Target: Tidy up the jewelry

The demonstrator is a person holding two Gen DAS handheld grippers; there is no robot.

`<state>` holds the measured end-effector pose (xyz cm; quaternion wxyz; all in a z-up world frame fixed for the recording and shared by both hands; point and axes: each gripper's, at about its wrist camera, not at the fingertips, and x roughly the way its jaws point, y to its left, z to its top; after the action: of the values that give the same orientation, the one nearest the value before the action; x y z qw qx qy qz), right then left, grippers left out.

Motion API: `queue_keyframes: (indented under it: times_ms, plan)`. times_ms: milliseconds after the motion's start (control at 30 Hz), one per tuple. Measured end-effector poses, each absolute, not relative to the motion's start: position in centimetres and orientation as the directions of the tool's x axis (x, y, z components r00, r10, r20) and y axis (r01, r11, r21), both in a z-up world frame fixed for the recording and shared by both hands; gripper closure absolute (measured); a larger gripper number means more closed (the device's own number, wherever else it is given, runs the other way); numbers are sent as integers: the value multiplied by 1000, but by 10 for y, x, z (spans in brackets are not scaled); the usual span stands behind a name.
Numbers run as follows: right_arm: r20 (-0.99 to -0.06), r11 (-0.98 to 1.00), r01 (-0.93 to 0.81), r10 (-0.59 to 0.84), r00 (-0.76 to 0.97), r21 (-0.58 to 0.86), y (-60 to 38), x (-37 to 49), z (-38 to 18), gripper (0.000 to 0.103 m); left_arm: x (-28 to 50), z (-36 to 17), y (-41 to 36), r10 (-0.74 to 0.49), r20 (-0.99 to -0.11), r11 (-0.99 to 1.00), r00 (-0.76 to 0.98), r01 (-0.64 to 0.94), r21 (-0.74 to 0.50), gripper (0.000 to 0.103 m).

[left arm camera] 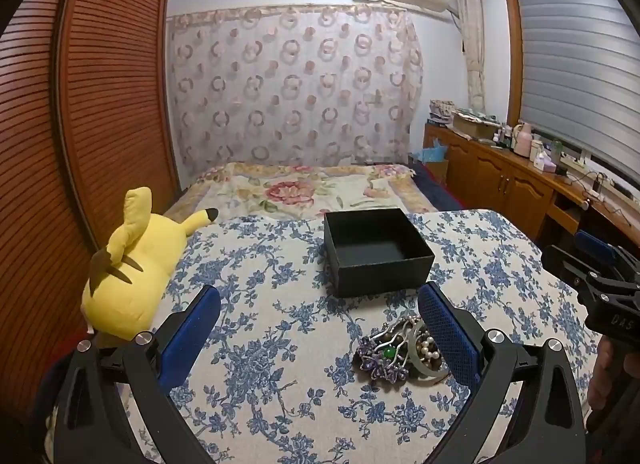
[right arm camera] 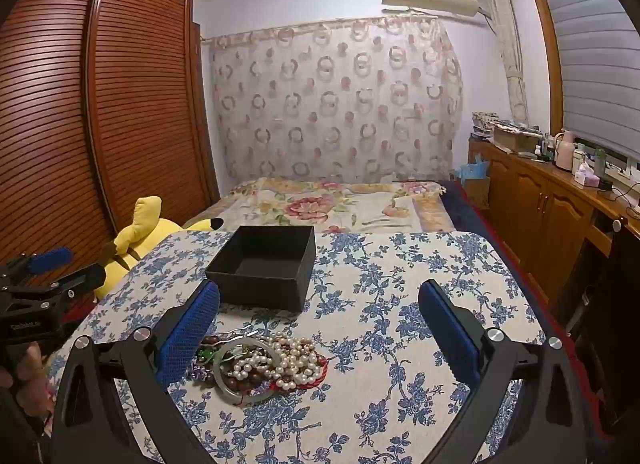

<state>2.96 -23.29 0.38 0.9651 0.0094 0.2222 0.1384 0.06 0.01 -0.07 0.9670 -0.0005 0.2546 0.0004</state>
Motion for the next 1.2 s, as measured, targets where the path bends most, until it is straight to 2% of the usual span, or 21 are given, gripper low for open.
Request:
queue_keyframes:
  times_ms: [1200]
  plan:
    - [-426, 962, -263, 271, 863, 79, -232, 27, 5, 2, -3, 14, -2, 1, -477, 1000, 879, 0, 3, 7]
